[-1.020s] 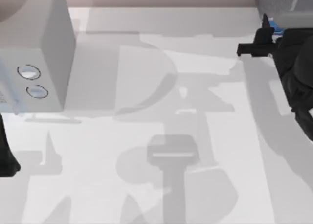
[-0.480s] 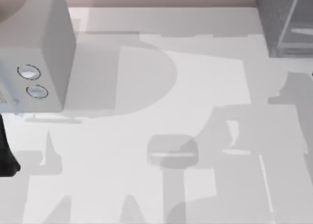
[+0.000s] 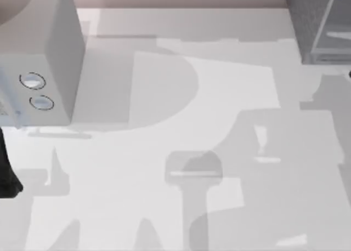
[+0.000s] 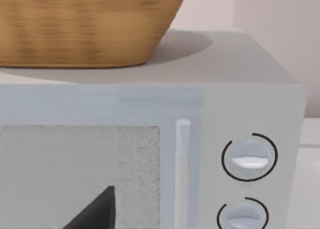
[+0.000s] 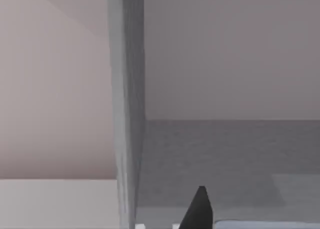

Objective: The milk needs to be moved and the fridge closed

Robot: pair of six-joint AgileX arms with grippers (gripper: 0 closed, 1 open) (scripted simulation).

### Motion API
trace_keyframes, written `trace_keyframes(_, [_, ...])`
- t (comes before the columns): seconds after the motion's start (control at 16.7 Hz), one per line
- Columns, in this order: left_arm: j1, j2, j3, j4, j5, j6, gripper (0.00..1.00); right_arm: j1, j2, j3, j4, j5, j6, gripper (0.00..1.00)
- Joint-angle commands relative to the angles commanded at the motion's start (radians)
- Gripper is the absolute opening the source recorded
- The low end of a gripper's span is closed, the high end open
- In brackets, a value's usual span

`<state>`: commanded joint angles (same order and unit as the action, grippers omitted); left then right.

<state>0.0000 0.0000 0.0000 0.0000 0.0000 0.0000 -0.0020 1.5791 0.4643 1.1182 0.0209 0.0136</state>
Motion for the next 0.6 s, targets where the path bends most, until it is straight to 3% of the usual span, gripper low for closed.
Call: trace_keyframes(0.6, [0.0,0.0,0.0,0.0,0.0,0.0,1.0,-0.158,0.594,0.644,-0.051,-0.17,-0.005,0.0])
